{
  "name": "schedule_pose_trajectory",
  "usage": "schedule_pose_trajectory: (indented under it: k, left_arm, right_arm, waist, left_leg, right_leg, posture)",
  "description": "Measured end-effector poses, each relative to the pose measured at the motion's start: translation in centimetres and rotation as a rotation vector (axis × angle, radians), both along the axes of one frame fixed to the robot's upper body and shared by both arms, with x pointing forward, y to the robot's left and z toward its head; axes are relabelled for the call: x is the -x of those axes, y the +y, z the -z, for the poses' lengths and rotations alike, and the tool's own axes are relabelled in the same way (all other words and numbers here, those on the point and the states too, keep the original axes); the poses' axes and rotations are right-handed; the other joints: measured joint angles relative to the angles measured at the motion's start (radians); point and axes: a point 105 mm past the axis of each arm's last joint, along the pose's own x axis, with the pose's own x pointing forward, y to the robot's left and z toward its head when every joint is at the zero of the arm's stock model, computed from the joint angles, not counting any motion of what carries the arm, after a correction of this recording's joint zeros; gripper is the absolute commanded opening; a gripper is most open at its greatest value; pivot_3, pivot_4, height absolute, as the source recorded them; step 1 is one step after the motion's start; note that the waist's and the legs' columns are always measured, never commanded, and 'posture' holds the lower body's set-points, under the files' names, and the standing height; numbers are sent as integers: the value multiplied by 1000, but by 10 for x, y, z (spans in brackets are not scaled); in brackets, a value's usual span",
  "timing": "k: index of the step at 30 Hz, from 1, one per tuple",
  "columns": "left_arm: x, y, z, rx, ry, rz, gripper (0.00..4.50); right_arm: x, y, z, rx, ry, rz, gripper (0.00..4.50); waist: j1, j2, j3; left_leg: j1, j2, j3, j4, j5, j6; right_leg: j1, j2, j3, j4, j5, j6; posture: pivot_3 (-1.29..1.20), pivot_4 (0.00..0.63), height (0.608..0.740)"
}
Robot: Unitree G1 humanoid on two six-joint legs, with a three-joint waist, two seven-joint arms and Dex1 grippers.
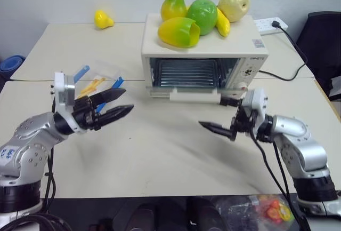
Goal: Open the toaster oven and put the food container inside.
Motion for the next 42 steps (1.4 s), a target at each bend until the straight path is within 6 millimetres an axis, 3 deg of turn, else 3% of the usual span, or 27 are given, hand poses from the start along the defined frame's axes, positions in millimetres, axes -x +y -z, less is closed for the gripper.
schedule_pose_trajectory:
  k: [7,8,12,15,23,25,28,32,34,38,42]
  left_arm:
    - [-44,-28,1,-30,-63,-27,168]
    - [-51,-32,5,-42,-56,-31,23]
    - [-62,-49,32,-104,-30,-19,23]
    - [-61,-56,44,-158,-30,18,23]
    - [-50,-64,85,-253,0,41,23]
    - [-47,-60,97,-263,15,14,23]
    - [-43,-55,105,-226,14,-35,23]
    - [-32,-34,112,-197,4,-121,23]
    - [-22,-23,114,-159,16,-162,426]
    - [15,38,96,10,28,-455,1555]
    - [55,109,100,115,141,-829,2818]
  right_arm:
    - [2,2,10,44,-90,21,4500]
    - [1,2,10,43,-101,27,4500]
    - [1,1,12,39,-118,56,4500]
    - [7,-7,29,44,-72,91,4500]
    - [51,-71,68,67,29,328,4500]
    - [58,-82,66,61,36,365,4500]
    - [56,-85,46,20,-28,384,4500]
    - [46,-69,18,-59,-122,302,4500]
    - [42,-60,9,-106,-147,264,4500]
    - [36,-26,-6,-257,-129,122,4500]
    - [37,-15,-12,-259,-206,63,4500]
  waist:
    - [-2,0,0]
    - [-2,0,0]
    - [1,0,0]
    - [4,-1,0]
    - [25,-1,0]
    - [21,-1,0]
    - [10,0,0]
    - [-1,0,0]
    - [0,0,0]
    - [-5,-1,0]
    - [10,-1,0]
  left_leg:
    - [0,-1,0,0,0,0]
    - [0,-1,0,0,0,0]
    - [0,-1,0,1,0,0]
    - [-1,-1,0,1,0,0]
    - [1,-1,0,2,0,0]
    - [3,-1,2,1,0,0]
    - [6,0,3,1,1,0]
    - [6,0,2,-1,1,-1]
    - [5,1,1,-2,1,-1]
    - [4,2,-1,-2,-1,-1]
    - [5,0,-1,0,-2,1]
  right_leg:
    - [0,1,0,1,0,1]
    - [0,1,0,1,0,1]
    - [0,0,-1,1,1,1]
    - [0,0,-1,1,1,1]
    - [2,0,0,1,1,1]
    - [3,0,2,1,1,1]
    - [4,1,3,2,1,1]
    - [4,1,3,1,1,1]
    - [3,1,2,0,1,1]
    - [2,1,4,-1,1,1]
    - [4,0,4,-2,1,1]
  posture:
    - [0,150,740]
    - [0,150,740]
    - [0,150,740]
    - [0,150,740]
    - [0,150,740]
    - [0,150,740]
    - [0,150,740]
    - [0,150,740]
    - [0,150,740]
    - [0,150,740]
    - [0,150,740]
